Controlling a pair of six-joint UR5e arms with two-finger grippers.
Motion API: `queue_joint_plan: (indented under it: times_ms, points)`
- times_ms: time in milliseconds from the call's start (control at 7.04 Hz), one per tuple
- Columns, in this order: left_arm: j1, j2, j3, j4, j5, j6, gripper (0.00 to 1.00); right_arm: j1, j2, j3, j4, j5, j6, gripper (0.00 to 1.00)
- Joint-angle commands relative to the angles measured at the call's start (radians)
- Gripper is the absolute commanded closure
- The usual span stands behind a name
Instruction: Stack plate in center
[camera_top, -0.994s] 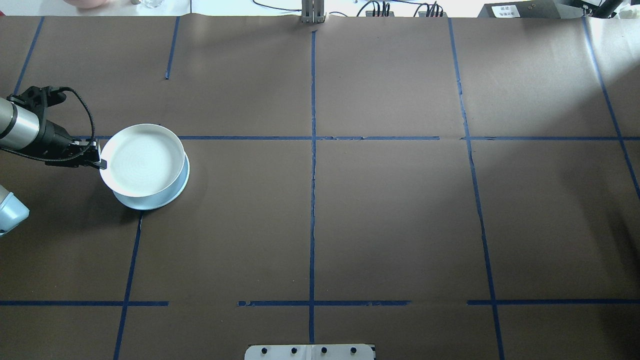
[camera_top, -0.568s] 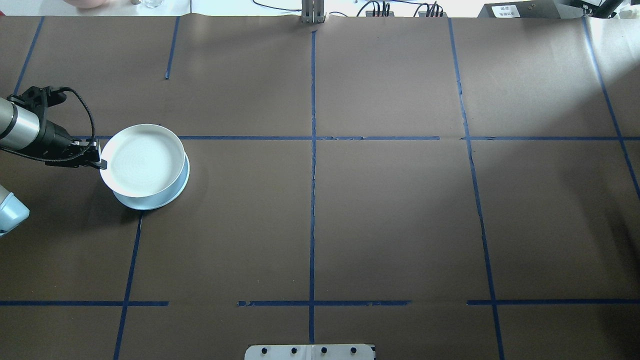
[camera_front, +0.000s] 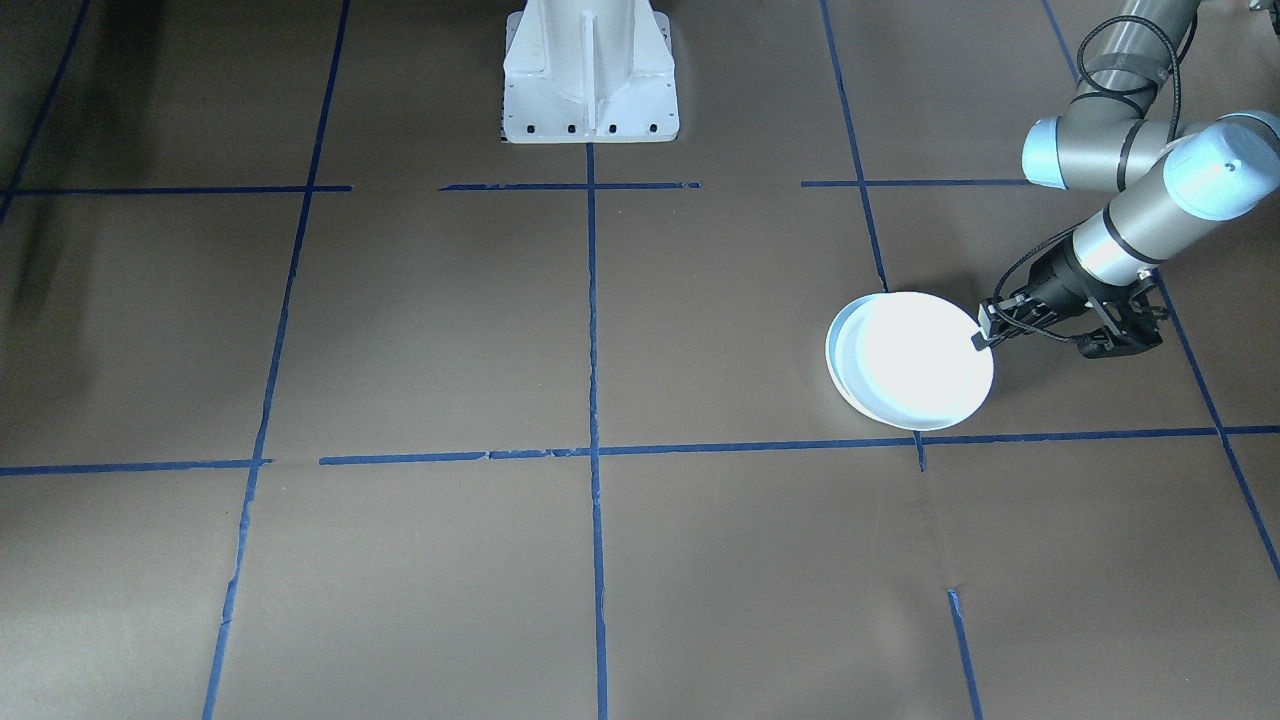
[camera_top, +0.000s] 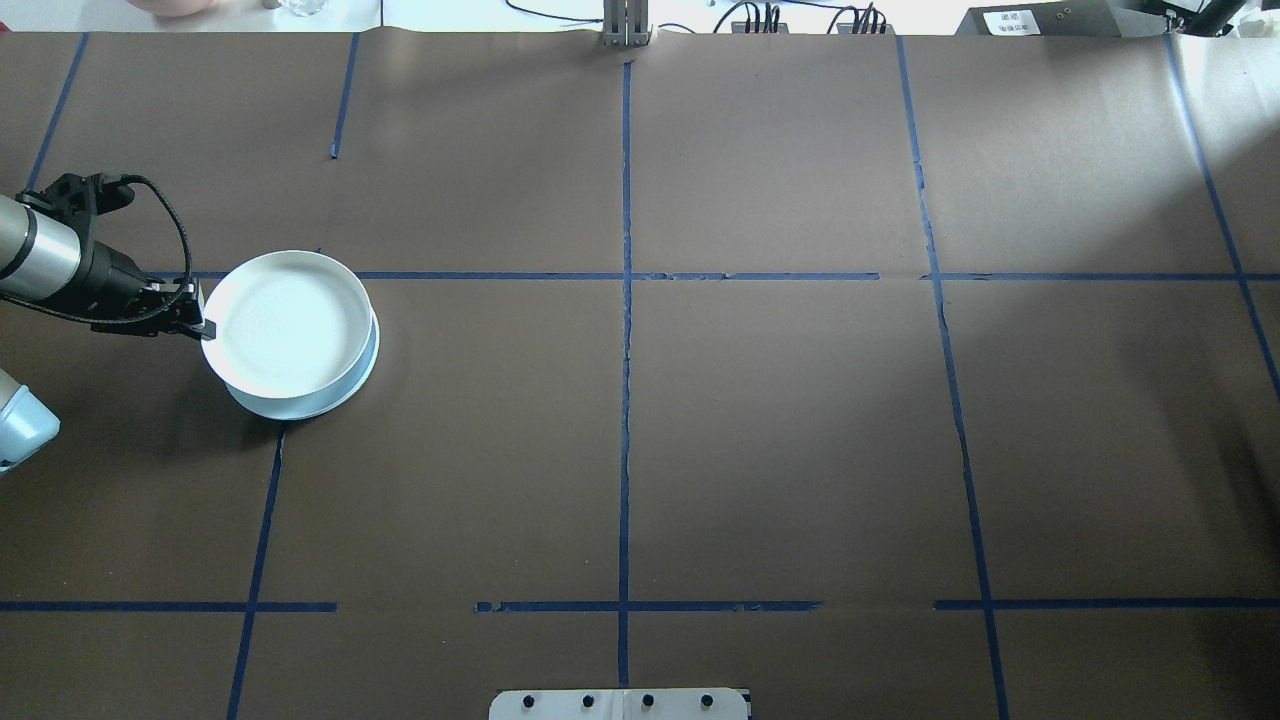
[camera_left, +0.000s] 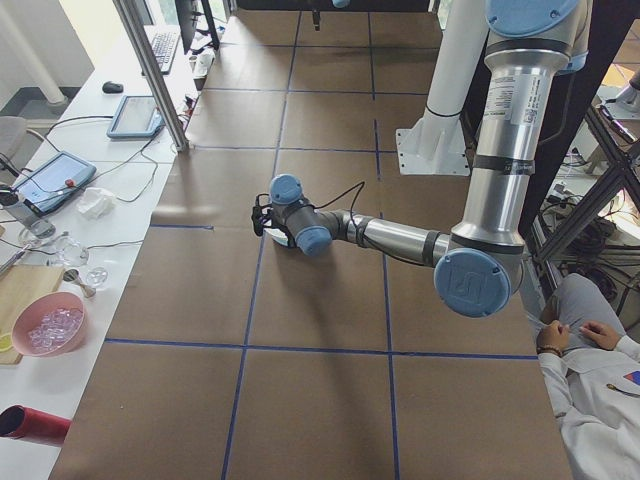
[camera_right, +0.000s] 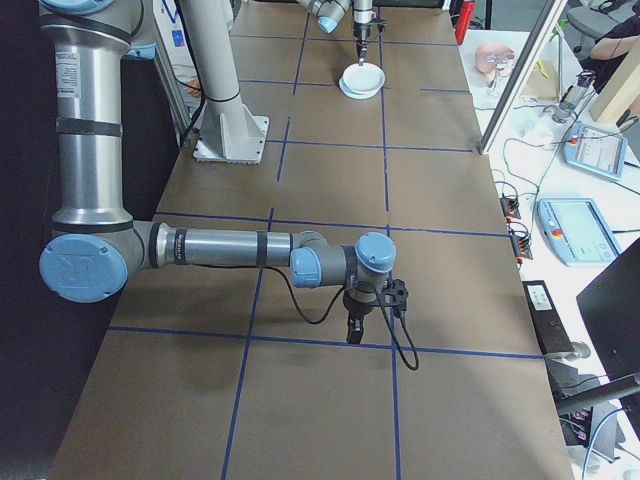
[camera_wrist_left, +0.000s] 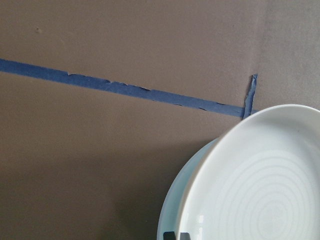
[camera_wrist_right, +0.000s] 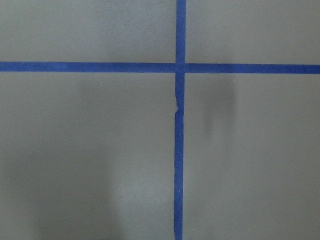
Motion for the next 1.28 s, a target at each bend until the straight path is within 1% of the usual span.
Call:
queue_joint_plan:
  times_ms: [0,426,568,710,852,994,1136]
  points:
    - [0.0,-0.002,0.002,0.0,0.0,0.001,0.45,0.0,0.0,0.0,0.0,0.0,0.0,0.0]
    - [-0.007,0.015,-0.017,0.002,-0.006,0.004,0.42,0.0,0.0,0.0,0.0,0.0,0.0,0.0]
    - [-0.044,0.031,-0.026,0.011,-0.011,0.071,0.39,0.0,0.0,0.0,0.0,0.0,0.0,0.0]
    - [-0.137,0.09,-0.032,0.014,-0.069,0.164,0.37,0.0,0.0,0.0,0.0,0.0,0.0,0.0]
    - [-0.246,0.139,-0.031,0.017,-0.127,0.305,0.35,0.0,0.0,0.0,0.0,0.0,0.0,0.0]
    - [-0.324,0.171,-0.025,0.018,-0.138,0.39,0.33,0.0,0.0,0.0,0.0,0.0,0.0,0.0]
    - [-0.343,0.199,-0.012,0.024,-0.138,0.482,0.31,0.0,0.0,0.0,0.0,0.0,0.0,0.0]
